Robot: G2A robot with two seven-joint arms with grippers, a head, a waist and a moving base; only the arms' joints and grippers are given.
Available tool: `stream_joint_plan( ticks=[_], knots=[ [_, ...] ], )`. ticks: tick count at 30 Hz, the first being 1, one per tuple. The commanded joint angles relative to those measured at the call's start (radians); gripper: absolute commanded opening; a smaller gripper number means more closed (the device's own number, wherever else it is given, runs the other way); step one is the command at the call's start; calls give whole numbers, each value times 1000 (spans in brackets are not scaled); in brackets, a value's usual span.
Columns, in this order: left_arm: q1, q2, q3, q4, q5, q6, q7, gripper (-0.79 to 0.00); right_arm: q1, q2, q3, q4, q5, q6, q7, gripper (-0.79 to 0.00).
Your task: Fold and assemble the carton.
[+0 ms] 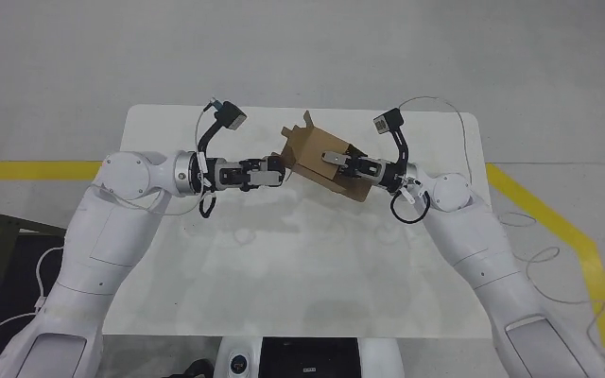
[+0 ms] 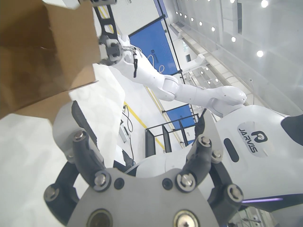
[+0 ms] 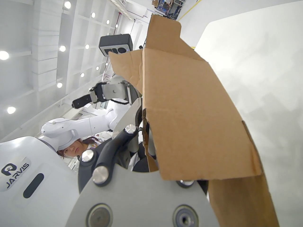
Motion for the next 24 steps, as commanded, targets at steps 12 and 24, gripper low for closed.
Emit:
stream_joint_plan(
  ticks=[12, 24],
  knots=[
    [-41, 15, -34, 126, 168, -2, 12, 0, -19, 44, 108, -69, 29, 83, 226, -785],
    [-24, 17, 24, 121, 313, -3, 18, 0, -57, 62, 149, -147, 103, 128, 352, -785]
  ],
)
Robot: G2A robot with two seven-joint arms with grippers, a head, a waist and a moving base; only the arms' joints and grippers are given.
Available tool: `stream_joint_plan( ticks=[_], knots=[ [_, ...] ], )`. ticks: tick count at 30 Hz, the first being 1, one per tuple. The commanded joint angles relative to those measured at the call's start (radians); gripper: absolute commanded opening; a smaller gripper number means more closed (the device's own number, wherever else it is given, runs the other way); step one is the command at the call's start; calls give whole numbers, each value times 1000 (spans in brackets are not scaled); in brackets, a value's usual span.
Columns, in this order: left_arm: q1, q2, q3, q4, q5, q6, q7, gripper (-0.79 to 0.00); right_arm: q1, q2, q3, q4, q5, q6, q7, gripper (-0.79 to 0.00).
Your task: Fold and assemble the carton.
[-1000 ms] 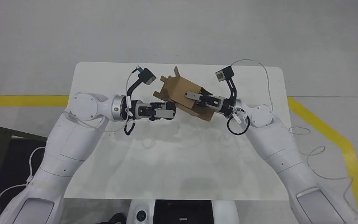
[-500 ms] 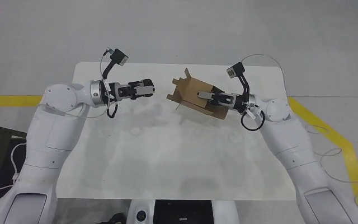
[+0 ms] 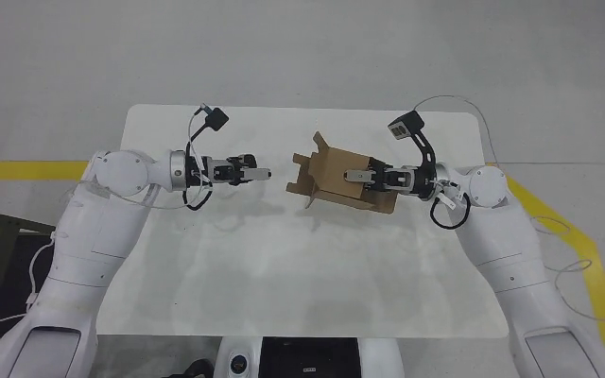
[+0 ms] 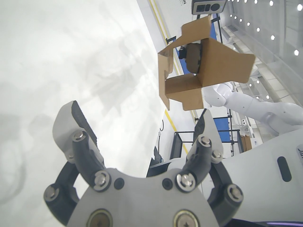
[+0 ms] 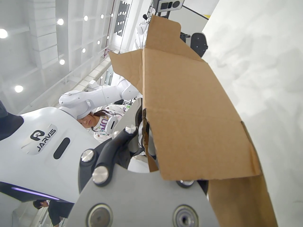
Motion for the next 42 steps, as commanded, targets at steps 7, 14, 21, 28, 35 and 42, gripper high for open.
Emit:
stream_joint_plan(
  ticks=[7, 14, 21, 28, 35, 42],
  knots=[
    [4, -3, 42, -1, 77, -15, 34, 0, -3, -2, -10, -35, 22, -4, -1, -785],
    [2, -7, 67, -13, 82, -20, 43, 0, -4, -5, -21, -35, 38, -14, -11, -785],
    [-4, -9, 83, -20, 98, -28, 62, 0, -6, -13, -51, -44, 55, -18, -16, -785],
    [-12, -10, 87, -32, 81, -30, 62, 0, 0, -22, -76, -32, 62, -32, -29, -785],
    [-16, -9, 86, -43, 56, -22, 58, 0, 15, -28, -92, -20, 61, -39, -36, -785],
    [-20, -9, 88, -47, 48, -18, 61, 0, 19, -37, -120, -24, 68, -43, -40, -785]
  ],
)
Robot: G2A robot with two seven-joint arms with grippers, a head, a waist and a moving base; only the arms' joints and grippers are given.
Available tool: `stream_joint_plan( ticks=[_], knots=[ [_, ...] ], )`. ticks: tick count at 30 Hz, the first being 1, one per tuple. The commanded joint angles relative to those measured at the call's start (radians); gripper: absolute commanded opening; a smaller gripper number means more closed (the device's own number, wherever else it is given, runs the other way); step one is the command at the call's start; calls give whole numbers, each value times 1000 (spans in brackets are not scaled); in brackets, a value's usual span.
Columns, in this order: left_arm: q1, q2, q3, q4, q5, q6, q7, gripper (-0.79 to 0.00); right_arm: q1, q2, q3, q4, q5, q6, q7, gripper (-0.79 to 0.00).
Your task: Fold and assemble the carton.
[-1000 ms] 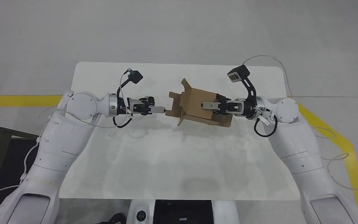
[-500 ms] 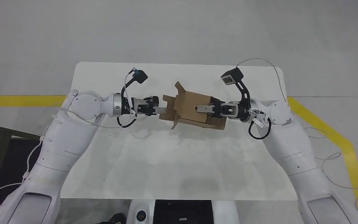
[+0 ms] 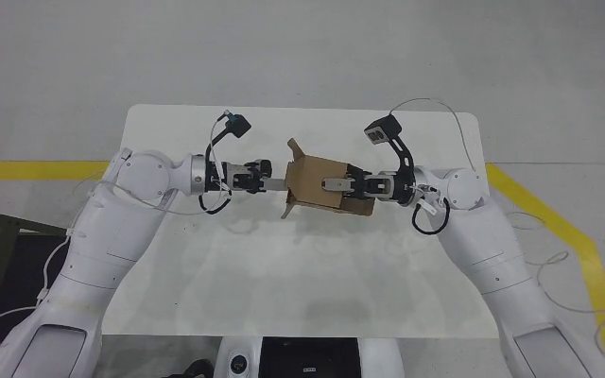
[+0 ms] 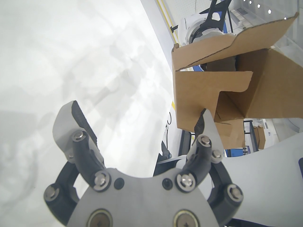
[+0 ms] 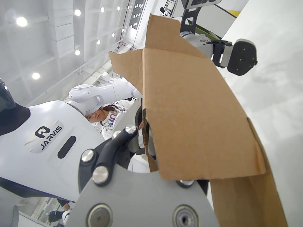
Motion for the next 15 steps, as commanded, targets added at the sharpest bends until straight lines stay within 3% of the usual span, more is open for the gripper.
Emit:
stream_joint_plan(
  ticks=[1, 15],
  knots=[
    [-1, 0, 1, 1, -2, 0, 1, 0, 2, -2, -6, 1, 2, -2, -2, -785],
    [0, 0, 8, -7, -13, 3, 2, 0, 10, -10, -28, 2, 8, -2, -2, -785]
  ],
)
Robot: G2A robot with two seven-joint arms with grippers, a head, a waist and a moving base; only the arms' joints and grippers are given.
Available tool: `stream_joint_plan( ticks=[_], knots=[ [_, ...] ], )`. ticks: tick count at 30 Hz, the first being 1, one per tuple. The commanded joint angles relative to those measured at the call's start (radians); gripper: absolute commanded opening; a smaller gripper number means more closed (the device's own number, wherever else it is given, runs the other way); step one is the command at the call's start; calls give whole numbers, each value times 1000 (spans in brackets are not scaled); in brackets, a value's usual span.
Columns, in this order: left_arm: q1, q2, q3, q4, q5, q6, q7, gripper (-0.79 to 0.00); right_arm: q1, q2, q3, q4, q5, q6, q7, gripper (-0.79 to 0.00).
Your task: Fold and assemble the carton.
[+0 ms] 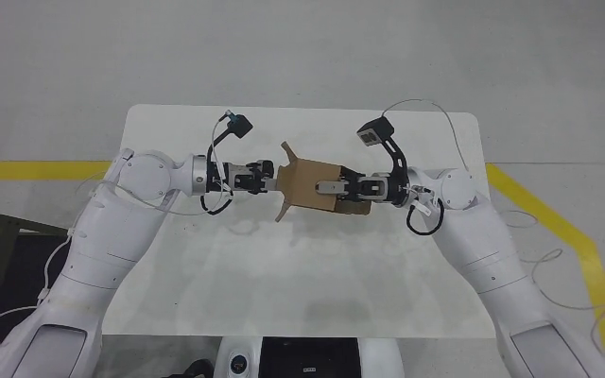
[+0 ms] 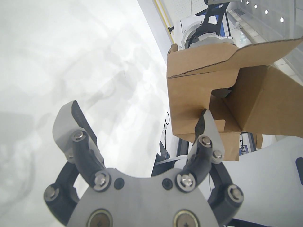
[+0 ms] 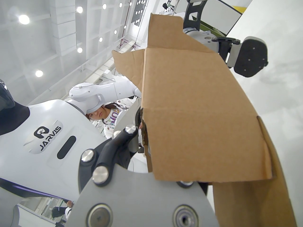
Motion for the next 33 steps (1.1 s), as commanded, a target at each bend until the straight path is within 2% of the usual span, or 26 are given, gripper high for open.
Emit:
stream_joint_plan(
  ticks=[1, 12, 20, 33],
  knots=[
    [0, 0, 0, 0, 0, 0, 0, 0, 0, -1, -1, 0, 0, -1, -1, -785],
    [3, 7, -23, 12, 4, 1, 7, 0, -10, 9, 51, 34, -16, -37, -37, -785],
    [24, 17, -47, 4, 12, -1, -5, 0, -34, 15, 106, 57, -74, -69, -184, -785],
    [36, 14, -20, -48, 8, 13, 12, 0, -39, -2, 70, 29, -133, -33, -311, -785]
  ],
)
